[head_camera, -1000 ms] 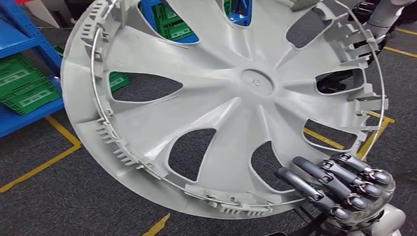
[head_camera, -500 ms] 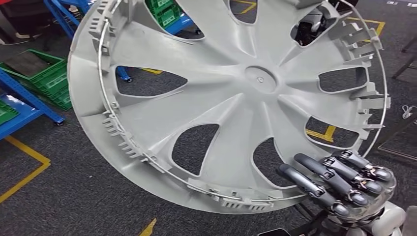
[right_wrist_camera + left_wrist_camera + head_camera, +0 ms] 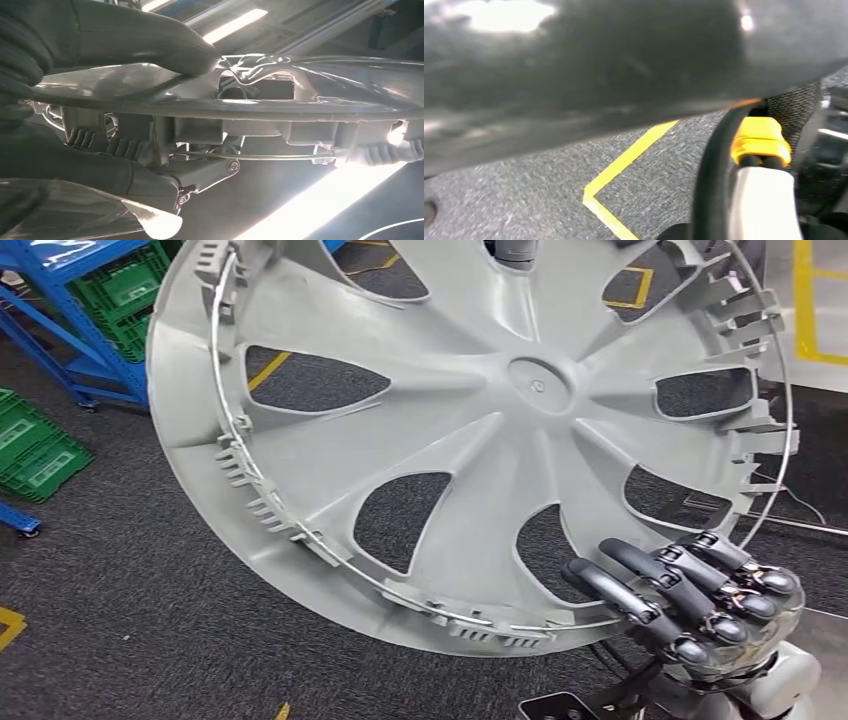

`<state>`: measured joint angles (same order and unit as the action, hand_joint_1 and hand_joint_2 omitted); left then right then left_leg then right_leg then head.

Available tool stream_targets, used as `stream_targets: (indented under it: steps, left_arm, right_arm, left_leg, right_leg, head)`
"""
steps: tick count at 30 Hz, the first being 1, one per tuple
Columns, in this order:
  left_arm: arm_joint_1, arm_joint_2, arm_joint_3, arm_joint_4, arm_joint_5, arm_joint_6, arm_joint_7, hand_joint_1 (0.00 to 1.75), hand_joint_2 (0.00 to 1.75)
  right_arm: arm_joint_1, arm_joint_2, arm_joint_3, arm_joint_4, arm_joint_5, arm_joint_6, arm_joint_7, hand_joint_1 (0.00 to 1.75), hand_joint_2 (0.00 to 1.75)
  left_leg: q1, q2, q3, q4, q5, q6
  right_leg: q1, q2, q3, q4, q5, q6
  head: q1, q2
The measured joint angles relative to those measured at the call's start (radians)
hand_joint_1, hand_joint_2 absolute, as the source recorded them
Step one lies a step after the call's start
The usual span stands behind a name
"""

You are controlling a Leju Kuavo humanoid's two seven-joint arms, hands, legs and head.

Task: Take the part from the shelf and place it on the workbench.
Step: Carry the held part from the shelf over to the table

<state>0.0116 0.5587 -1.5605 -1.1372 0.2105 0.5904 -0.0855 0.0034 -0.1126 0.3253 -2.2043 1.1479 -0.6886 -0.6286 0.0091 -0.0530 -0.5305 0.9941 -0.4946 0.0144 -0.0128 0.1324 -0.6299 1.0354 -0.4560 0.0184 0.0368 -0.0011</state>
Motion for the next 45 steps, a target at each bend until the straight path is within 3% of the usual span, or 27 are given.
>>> stream_targets:
  steps: [1, 3, 5, 6, 7, 9, 11, 12, 15, 17, 19, 21, 22, 23, 25, 27, 28, 29, 30, 32, 34, 36, 37, 39, 41, 43, 45]
  left_arm:
    - [0.000, -0.001, 0.000, 0.000, 0.000, 0.000, -0.001, 0.00, 0.00]
    - [0.002, -0.003, 0.000, 0.000, 0.001, 0.000, -0.002, 0.00, 0.00]
    - [0.005, -0.004, 0.000, 0.000, 0.003, 0.000, -0.002, 0.00, 0.00]
    - [0.005, -0.004, 0.000, 0.000, 0.004, 0.000, -0.002, 0.00, 0.00]
    - [0.005, -0.004, 0.000, 0.000, 0.005, 0.000, -0.002, 0.00, 0.00]
    - [0.004, -0.006, 0.000, 0.000, 0.008, 0.001, -0.002, 0.00, 0.00]
    - [0.004, -0.006, 0.000, 0.001, 0.009, 0.002, -0.002, 0.00, 0.00]
    - [0.004, -0.006, 0.000, 0.001, 0.010, 0.002, -0.002, 0.00, 0.00]
    - [0.002, -0.006, 0.000, 0.001, 0.010, 0.003, -0.002, 0.00, 0.00]
    - [0.001, -0.006, 0.000, 0.001, 0.010, 0.003, -0.002, 0.00, 0.00]
    - [0.003, -0.006, 0.000, 0.001, 0.010, 0.003, -0.002, 0.00, 0.00]
    - [0.005, -0.006, 0.000, 0.001, 0.011, 0.003, -0.002, 0.00, 0.00]
    - [0.005, -0.006, 0.000, 0.001, 0.011, 0.003, -0.002, 0.00, 0.00]
    - [0.005, -0.006, 0.000, 0.001, 0.011, 0.003, -0.002, 0.00, 0.00]
    - [0.005, -0.005, 0.000, 0.001, 0.011, 0.003, -0.002, 0.00, 0.00]
    - [0.006, -0.003, -0.001, 0.001, 0.011, 0.003, -0.003, 0.00, 0.00]
    - [0.006, -0.001, -0.001, 0.001, 0.011, 0.003, -0.004, 0.00, 0.00]
    - [0.005, 0.000, -0.001, 0.001, 0.011, 0.003, -0.004, 0.00, 0.00]
    - [0.003, 0.001, -0.001, 0.001, 0.012, 0.003, -0.004, 0.00, 0.00]
    - [0.003, 0.000, -0.001, 0.000, 0.011, 0.003, -0.005, 0.00, 0.00]
    - [0.006, -0.001, -0.001, 0.001, 0.011, 0.004, -0.005, 0.00, 0.00]
    - [0.009, -0.002, -0.001, 0.001, 0.011, 0.005, -0.005, 0.00, 0.00]
    - [0.009, -0.002, -0.001, 0.001, 0.012, 0.004, -0.005, 0.00, 0.00]
    - [0.008, -0.003, -0.001, 0.001, 0.011, 0.004, -0.005, 0.00, 0.00]
    - [0.008, -0.002, -0.001, 0.001, 0.011, 0.003, -0.005, 0.00, 0.00]
    - [0.008, -0.001, -0.001, 0.001, 0.011, 0.004, -0.005, 0.00, 0.00]
    - [0.006, -0.001, -0.001, 0.001, 0.011, 0.005, -0.005, 0.00, 0.00]
  right_arm:
    - [-0.001, 0.000, 0.000, 0.000, 0.001, 0.000, 0.002, 1.75, 1.75]
    - [-0.004, -0.001, 0.002, 0.000, 0.003, 0.000, 0.005, 1.75, 1.75]
    - [-0.005, -0.001, 0.003, 0.001, 0.004, 0.000, 0.008, 1.75, 1.75]
    - [-0.004, -0.002, 0.004, 0.001, 0.005, 0.000, 0.009, 1.75, 1.75]
    - [-0.004, -0.002, 0.004, 0.002, 0.006, 0.000, 0.010, 1.75, 1.75]
    - [-0.004, -0.002, 0.004, 0.002, 0.008, 0.000, 0.014, 1.75, 1.75]
    - [-0.007, -0.002, 0.005, 0.002, 0.011, 0.000, 0.017, 1.75, 1.75]
    - [-0.008, -0.002, 0.006, 0.002, 0.011, 0.000, 0.018, 1.75, 1.75]
    - [-0.009, -0.003, 0.007, 0.002, 0.013, 0.000, 0.025, 1.75, 1.75]
    - [-0.012, -0.003, 0.008, 0.002, 0.015, 0.000, 0.029, 1.75, 1.75]
    - [-0.015, -0.003, 0.008, 0.002, 0.016, 0.000, 0.031, 1.75, 1.75]
    - [-0.015, -0.003, 0.009, 0.002, 0.017, 0.000, 0.034, 1.75, 1.75]
    - [-0.015, -0.003, 0.009, 0.002, 0.019, 0.000, 0.036, 1.75, 1.75]
    - [-0.015, -0.003, 0.010, 0.002, 0.021, 0.000, 0.039, 1.75, 1.75]
    - [-0.016, -0.003, 0.010, 0.002, 0.024, 0.000, 0.044, 1.75, 1.75]
    - [-0.018, -0.003, 0.012, 0.002, 0.025, 0.000, 0.047, 1.75, 1.75]
    - [-0.018, -0.003, 0.013, 0.002, 0.026, 0.000, 0.050, 1.75, 1.75]
    - [-0.018, -0.003, 0.014, 0.002, 0.027, 0.000, 0.053, 1.75, 1.75]
    - [-0.017, -0.004, 0.015, 0.002, 0.029, 0.000, 0.056, 1.75, 1.75]
    - [-0.018, -0.009, 0.016, 0.002, 0.032, 0.000, 0.062, 1.75, 1.75]
    - [-0.020, -0.015, 0.018, 0.002, 0.033, 0.000, 0.064, 1.75, 1.75]
    - [-0.020, -0.019, 0.020, 0.002, 0.033, 0.000, 0.065, 1.75, 1.75]
    - [-0.019, -0.021, 0.021, 0.002, 0.033, 0.000, 0.065, 1.75, 1.75]
    - [-0.019, -0.023, 0.022, 0.002, 0.033, 0.000, 0.067, 1.75, 1.75]
    - [-0.020, -0.025, 0.023, 0.002, 0.033, 0.000, 0.068, 1.75, 1.75]
    - [-0.020, -0.026, 0.024, 0.002, 0.034, 0.000, 0.070, 1.75, 1.75]
    - [-0.019, -0.027, 0.024, 0.002, 0.036, 0.000, 0.076, 1.75, 1.75]
  left_leg:
    - [0.002, 0.014, 0.004, -0.011, 0.006, 0.001]
    - [0.001, 0.044, 0.008, -0.021, 0.011, 0.003]
    - [-0.001, 0.074, 0.007, -0.020, 0.010, 0.005]
    - [-0.001, 0.088, 0.007, -0.020, 0.009, 0.004]
    - [-0.001, 0.102, 0.008, -0.019, 0.008, 0.002]
    - [0.000, 0.126, 0.009, -0.012, 0.001, -0.007]
    - [-0.004, 0.146, 0.007, 0.001, -0.009, -0.021]
    - [-0.006, 0.155, 0.007, 0.006, -0.012, -0.026]
    - [-0.003, 0.168, 0.009, 0.013, -0.021, -0.036]
    - [0.002, 0.127, -0.011, 0.066, -0.062, -0.042]
    - [0.004, 0.078, -0.066, 0.191, -0.126, -0.044]
    - [0.003, 0.063, -0.114, 0.286, -0.150, -0.041]
    - [0.002, 0.059, -0.116, 0.284, -0.133, -0.036]
    - [0.000, 0.053, -0.101, 0.243, -0.099, -0.030]
    - [-0.002, 0.012, -0.049, 0.117, -0.028, -0.015]
    - [-0.004, -0.025, -0.016, 0.040, -0.005, -0.003]
    - [-0.005, -0.027, -0.013, 0.031, -0.009, 0.000]
    - [-0.007, -0.016, -0.010, 0.021, -0.007, 0.002]
    - [-0.006, -0.003, -0.006, 0.010, -0.004, 0.003]
    - [-0.004, 0.025, 0.001, -0.011, 0.006, 0.004]
    - [-0.004, 0.053, 0.003, -0.018, 0.010, 0.005]
    - [-0.006, 0.083, 0.002, -0.017, 0.009, 0.006]
    - [-0.006, 0.097, 0.002, -0.017, 0.009, 0.005]
    - [-0.005, 0.123, 0.002, -0.012, 0.005, 0.000]
    - [-0.008, 0.143, 0.001, -0.003, -0.003, -0.010]
    - [-0.012, 0.160, 0.001, 0.005, -0.007, -0.020]
    - [-0.011, 0.171, 0.003, 0.008, -0.011, -0.026]
  right_leg:
    - [0.003, -0.022, -0.012, 0.019, -0.013, 0.004]
    - [0.007, -0.087, -0.060, 0.114, -0.069, 0.010]
    - [0.003, -0.118, -0.112, 0.232, -0.120, 0.018]
    - [0.000, -0.125, -0.120, 0.255, -0.123, 0.021]
    - [-0.003, -0.130, -0.109, 0.241, -0.108, 0.024]
    - [-0.006, -0.158, -0.037, 0.118, -0.057, 0.028]
    - [-0.003, -0.189, 0.026, 0.014, -0.031, 0.021]
    - [-0.001, -0.194, 0.035, -0.002, -0.032, 0.015]
    - [0.001, -0.164, 0.030, 0.000, -0.028, -0.005]
    - [-0.001, -0.144, 0.029, -0.001, -0.024, -0.015]
    - [0.001, -0.123, 0.028, -0.001, -0.023, -0.020]
    - [0.005, -0.097, 0.027, -0.001, -0.021, -0.023]
    - [0.007, -0.083, 0.028, -0.001, -0.021, -0.025]
    - [0.009, -0.068, 0.029, -0.001, -0.020, -0.025]
    - [0.010, -0.042, 0.031, -0.001, -0.018, -0.025]
    - [0.007, -0.017, 0.025, -0.001, -0.013, -0.018]
    - [0.004, -0.005, 0.019, -0.003, -0.008, -0.011]
    - [0.001, 0.008, 0.014, -0.006, -0.004, -0.004]
    - [0.000, 0.004, 0.008, -0.005, -0.003, 0.001]
    - [0.005, -0.047, -0.017, 0.034, -0.030, 0.008]
    - [0.008, -0.108, -0.069, 0.147, -0.094, 0.013]
    - [0.005, -0.123, -0.113, 0.251, -0.133, 0.021]
    - [0.003, -0.126, -0.111, 0.257, -0.128, 0.024]
    - [0.000, -0.146, -0.048, 0.155, -0.074, 0.028]
    - [0.004, -0.184, 0.026, 0.029, -0.039, 0.022]
    - [0.010, -0.193, 0.047, -0.009, -0.037, 0.007]
    - [0.008, -0.170, 0.043, -0.010, -0.032, -0.007]
  head:
    - [0.003, 0.000]
    - [0.007, 0.000]
    - [0.009, 0.000]
    - [0.009, 0.000]
    - [0.009, 0.000]
    - [0.009, 0.000]
    - [0.008, 0.000]
    - [0.007, 0.000]
    - [0.006, 0.000]
    - [0.003, 0.000]
    - [0.001, 0.000]
    - [0.001, 0.000]
    - [0.002, 0.000]
    - [0.002, 0.000]
    - [0.002, 0.000]
    - [0.002, 0.000]
    - [0.001, 0.000]
    - [0.001, 0.000]
    - [0.001, 0.000]
    - [0.005, 0.000]
    - [0.009, 0.000]
    - [0.009, 0.000]
    - [0.009, 0.000]
    - [0.009, 0.000]
    - [0.009, 0.000]
    - [0.008, 0.000]
    - [0.007, 0.000]
